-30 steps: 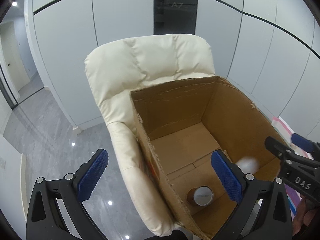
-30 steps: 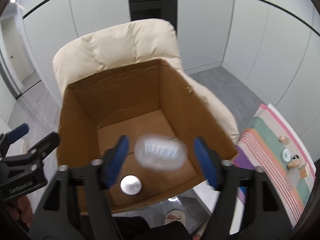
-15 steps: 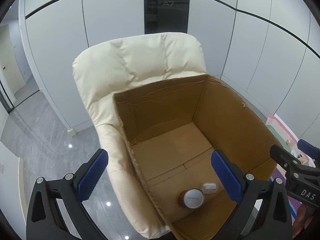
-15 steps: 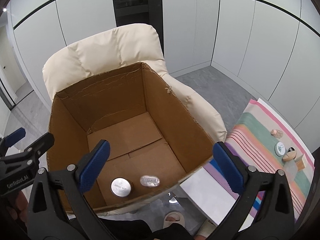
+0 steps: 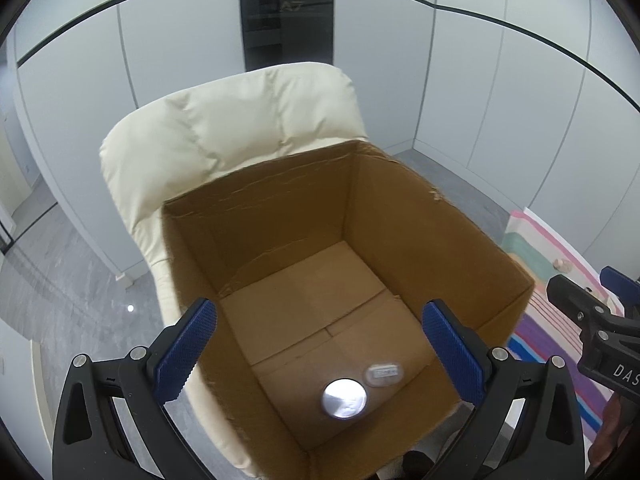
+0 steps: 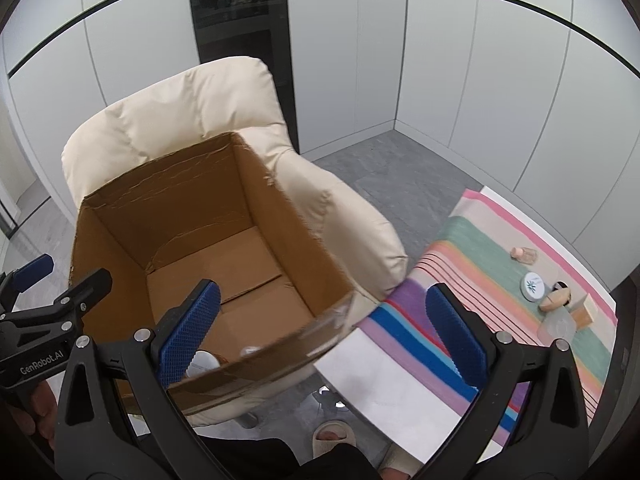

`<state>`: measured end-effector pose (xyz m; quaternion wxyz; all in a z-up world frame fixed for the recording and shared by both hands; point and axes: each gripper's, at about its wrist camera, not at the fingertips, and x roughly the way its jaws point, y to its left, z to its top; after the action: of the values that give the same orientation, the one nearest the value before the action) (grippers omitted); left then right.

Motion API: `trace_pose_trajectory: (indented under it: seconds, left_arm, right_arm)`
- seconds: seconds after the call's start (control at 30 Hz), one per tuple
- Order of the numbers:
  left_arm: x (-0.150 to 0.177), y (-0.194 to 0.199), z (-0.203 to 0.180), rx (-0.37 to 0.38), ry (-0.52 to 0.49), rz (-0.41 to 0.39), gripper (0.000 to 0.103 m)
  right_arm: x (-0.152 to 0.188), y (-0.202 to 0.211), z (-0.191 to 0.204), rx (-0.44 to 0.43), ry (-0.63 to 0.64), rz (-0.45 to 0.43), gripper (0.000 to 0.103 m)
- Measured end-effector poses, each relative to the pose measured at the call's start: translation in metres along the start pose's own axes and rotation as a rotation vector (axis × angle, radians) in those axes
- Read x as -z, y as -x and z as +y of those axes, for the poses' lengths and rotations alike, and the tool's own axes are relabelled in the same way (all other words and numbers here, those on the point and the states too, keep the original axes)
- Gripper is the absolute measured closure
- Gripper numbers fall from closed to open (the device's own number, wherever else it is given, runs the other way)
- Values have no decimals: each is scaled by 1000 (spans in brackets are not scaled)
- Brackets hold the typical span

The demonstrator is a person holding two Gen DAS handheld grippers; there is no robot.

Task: Organize objects
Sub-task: 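Withdraw both grippers from the box back toward the table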

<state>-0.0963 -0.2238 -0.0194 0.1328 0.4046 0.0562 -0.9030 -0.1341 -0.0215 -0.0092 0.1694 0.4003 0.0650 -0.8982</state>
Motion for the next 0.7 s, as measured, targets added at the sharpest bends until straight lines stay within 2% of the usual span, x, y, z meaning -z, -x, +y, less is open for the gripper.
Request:
trace_pose_trajectory:
  seconds: [0.7]
  left_arm:
    - [0, -6, -94, 95, -127, 1, 0]
  right_arm:
    - [22, 21, -87, 98, -96, -1, 0]
